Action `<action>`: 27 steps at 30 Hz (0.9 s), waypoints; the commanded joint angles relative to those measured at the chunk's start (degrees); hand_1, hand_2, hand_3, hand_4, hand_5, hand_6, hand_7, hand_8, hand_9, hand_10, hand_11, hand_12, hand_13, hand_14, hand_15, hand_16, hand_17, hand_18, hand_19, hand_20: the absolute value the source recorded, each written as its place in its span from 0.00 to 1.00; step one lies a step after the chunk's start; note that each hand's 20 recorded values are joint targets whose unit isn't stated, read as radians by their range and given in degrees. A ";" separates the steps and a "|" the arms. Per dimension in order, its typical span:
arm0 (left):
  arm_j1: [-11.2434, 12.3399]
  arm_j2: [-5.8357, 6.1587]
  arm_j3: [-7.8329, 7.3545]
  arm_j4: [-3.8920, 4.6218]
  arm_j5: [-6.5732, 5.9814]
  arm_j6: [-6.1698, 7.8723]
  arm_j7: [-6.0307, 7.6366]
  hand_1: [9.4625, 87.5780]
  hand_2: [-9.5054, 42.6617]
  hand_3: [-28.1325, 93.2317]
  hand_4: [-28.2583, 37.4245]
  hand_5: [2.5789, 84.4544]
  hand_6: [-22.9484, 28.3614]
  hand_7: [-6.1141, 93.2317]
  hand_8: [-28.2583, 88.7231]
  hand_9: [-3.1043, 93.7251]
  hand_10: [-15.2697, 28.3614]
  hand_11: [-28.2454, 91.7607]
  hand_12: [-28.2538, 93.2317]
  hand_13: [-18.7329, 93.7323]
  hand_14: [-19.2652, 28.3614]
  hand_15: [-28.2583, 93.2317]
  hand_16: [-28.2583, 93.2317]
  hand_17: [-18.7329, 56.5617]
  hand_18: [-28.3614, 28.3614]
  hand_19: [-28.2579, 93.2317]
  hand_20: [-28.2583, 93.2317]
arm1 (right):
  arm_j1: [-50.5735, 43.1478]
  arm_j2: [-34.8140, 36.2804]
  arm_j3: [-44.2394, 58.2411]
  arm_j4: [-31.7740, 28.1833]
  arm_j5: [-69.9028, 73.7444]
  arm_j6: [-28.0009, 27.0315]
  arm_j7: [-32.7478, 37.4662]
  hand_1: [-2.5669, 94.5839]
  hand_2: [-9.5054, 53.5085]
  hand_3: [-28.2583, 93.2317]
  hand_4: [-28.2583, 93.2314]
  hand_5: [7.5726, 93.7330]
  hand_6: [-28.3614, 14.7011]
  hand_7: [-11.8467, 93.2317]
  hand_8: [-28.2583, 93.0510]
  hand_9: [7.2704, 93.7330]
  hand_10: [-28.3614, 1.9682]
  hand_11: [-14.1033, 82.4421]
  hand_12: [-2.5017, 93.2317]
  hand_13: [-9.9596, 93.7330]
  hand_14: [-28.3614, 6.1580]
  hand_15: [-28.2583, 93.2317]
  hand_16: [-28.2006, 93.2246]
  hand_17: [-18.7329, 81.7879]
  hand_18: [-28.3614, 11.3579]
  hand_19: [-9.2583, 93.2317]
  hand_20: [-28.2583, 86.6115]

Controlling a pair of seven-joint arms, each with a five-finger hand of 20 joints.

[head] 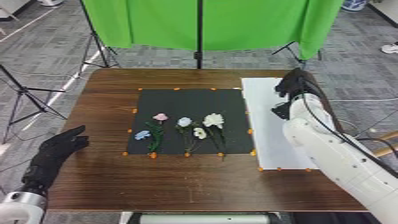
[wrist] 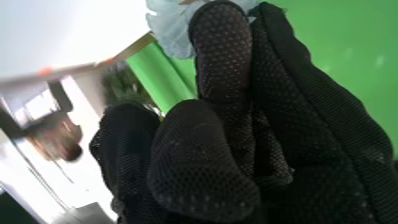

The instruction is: Arrange flowers

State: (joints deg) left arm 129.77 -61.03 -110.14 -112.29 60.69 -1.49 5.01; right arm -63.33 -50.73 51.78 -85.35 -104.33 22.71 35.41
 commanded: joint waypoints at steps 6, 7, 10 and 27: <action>-0.45 0.48 -0.03 0.68 0.27 -1.49 -0.93 0.24 0.07 0.78 0.16 0.48 0.55 0.15 0.20 0.46 0.67 0.39 0.35 0.47 0.80 0.38 0.26 0.30 0.76 0.29 0.37 | -19.15 -0.90 7.55 -21.60 16.41 4.62 -4.88 0.68 0.00 0.70 0.07 0.87 0.62 0.31 0.33 1.00 0.68 0.34 0.48 1.00 0.84 0.77 0.52 0.87 0.34 1.00 0.82; -0.59 0.64 0.10 0.79 0.33 -1.69 -1.01 0.24 0.07 0.78 0.16 0.48 0.55 0.15 0.20 0.46 0.67 0.39 0.35 0.47 0.80 0.38 0.26 0.30 0.76 0.29 0.37 | -19.82 -1.39 6.70 -21.61 13.95 5.29 -5.48 0.68 0.00 0.70 0.07 0.87 0.62 0.31 0.33 1.00 0.68 0.34 0.48 1.00 0.84 0.77 0.52 0.87 0.34 1.00 0.82; -1.30 0.98 0.60 1.10 0.43 -2.04 -0.90 0.24 0.07 0.78 0.16 0.48 0.55 0.15 0.20 0.46 0.67 0.39 0.35 0.47 0.80 0.38 0.26 0.30 0.76 0.29 0.37 | -21.79 -2.75 4.89 -21.19 8.28 6.62 -7.05 0.68 0.00 0.70 0.07 0.87 0.62 0.31 0.33 1.00 0.67 0.34 0.49 1.00 0.84 0.77 0.52 0.86 0.35 1.00 0.82; -1.93 1.17 0.99 1.47 0.70 -2.31 -0.85 0.24 0.07 0.78 0.16 0.48 0.55 0.15 0.20 0.46 0.67 0.39 0.35 0.46 0.80 0.38 0.26 0.29 0.76 0.29 0.37 | -23.15 -3.31 2.55 -20.72 0.73 8.68 -10.51 0.66 0.00 0.71 0.07 0.85 0.65 0.33 0.31 0.98 0.66 0.35 0.49 1.00 0.82 0.75 0.55 0.84 0.35 1.00 0.80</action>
State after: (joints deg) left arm 127.41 -59.53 -109.10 -111.07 60.98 -3.20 4.73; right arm -85.95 -54.94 53.63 -104.57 -101.96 29.68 26.07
